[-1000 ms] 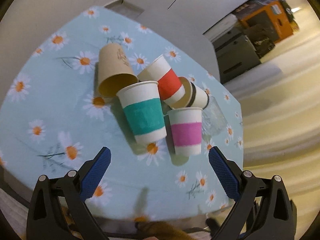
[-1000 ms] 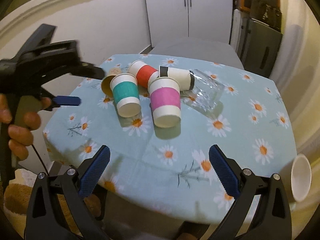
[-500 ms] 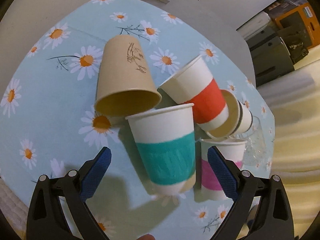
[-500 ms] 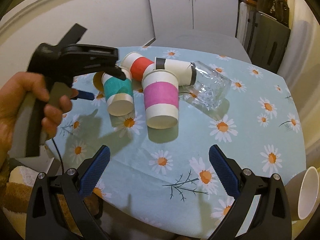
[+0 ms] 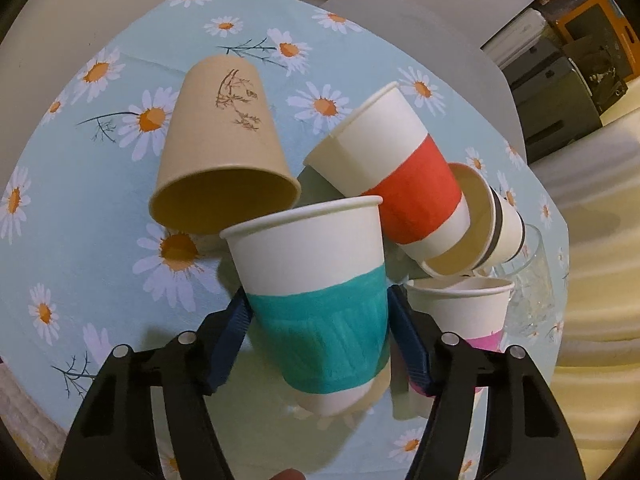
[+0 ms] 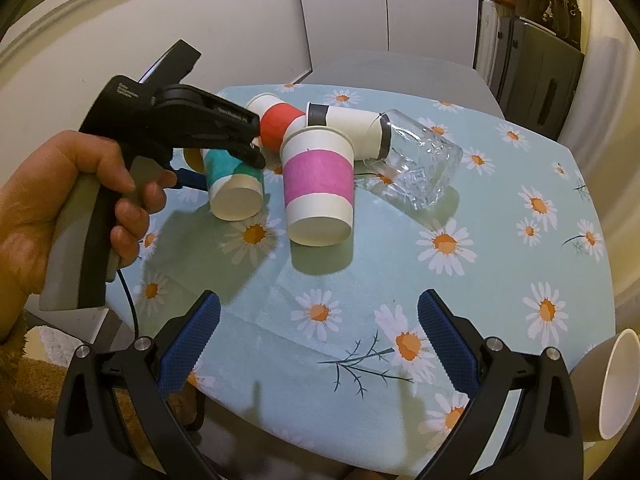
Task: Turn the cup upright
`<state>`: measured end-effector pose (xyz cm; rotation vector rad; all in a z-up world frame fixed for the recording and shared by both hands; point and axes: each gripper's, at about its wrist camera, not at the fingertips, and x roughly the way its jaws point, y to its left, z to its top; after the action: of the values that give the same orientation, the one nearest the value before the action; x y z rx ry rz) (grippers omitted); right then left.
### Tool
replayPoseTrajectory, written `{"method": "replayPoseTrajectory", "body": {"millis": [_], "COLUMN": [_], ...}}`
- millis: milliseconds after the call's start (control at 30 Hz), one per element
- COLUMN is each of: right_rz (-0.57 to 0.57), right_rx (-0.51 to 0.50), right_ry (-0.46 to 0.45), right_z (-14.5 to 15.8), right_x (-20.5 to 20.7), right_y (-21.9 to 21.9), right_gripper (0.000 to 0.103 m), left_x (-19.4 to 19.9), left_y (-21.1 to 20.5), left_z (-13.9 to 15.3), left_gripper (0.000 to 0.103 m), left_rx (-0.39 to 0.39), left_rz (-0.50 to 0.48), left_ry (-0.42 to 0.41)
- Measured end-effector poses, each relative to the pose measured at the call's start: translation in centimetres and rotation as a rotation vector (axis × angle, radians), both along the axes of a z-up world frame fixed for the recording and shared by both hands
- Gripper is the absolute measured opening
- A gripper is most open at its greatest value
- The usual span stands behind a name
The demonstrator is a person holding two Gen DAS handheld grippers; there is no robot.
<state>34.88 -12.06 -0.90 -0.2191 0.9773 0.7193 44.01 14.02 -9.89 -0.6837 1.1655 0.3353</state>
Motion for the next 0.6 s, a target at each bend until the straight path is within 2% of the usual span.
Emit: {"method": "replayPoseTrajectory", "body": {"millis": [300,600], "right_rz": [0.009,0.033], "right_rx": [-0.004,0.01], "right_ry": [0.0,-0.015], "right_z": [0.1,1.0], "right_x": [-0.6,-2.3], "right_y": [-0.3,-0.8], "right_gripper": [0.098,0.098], "left_x": [-1.7,-6.9], "left_y": [-0.5,-1.3], "left_z": [1.1,3.2], "left_gripper": [0.065,0.065], "left_rx": [0.005,0.015], "left_rz": [-0.03,-0.119], "left_ry": [-0.022,-0.064]}}
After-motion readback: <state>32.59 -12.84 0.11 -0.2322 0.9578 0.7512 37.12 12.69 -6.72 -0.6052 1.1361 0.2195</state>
